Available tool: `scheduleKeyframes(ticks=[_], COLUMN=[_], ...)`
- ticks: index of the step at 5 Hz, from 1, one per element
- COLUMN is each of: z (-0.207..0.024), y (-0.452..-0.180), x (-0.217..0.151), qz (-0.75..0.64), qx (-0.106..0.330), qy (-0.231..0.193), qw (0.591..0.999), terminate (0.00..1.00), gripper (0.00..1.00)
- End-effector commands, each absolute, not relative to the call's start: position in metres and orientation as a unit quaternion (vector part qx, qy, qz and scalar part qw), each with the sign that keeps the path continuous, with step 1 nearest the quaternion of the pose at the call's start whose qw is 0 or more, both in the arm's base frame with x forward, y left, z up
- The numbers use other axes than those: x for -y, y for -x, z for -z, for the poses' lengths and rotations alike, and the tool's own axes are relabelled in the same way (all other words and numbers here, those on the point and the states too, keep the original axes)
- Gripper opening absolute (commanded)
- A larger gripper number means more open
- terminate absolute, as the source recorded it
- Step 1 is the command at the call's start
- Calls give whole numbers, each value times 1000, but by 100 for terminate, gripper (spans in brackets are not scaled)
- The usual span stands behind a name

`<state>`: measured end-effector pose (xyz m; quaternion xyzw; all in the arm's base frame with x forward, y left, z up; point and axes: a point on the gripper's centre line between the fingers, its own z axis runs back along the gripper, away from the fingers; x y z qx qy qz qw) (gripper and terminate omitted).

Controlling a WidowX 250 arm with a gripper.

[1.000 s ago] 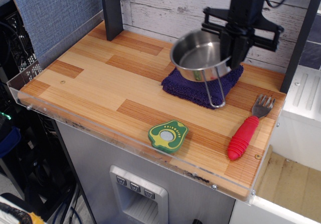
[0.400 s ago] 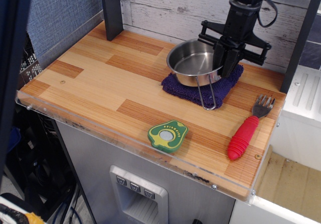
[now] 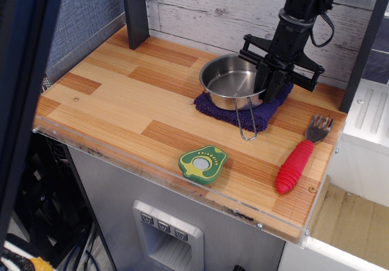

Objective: Place the metal pot on the purple cloth.

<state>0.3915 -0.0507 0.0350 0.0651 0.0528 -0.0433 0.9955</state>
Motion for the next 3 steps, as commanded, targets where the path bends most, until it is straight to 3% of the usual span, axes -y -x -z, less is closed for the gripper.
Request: scheduleKeyframes(ticks=[1,3], z=[-70,-138], y=[-386,-362], x=[54,36], qz=[52,32], qx=[-2,89], qy=[-47,-50], qw=[998,994], terminate=[0,0], gripper=[100,100])
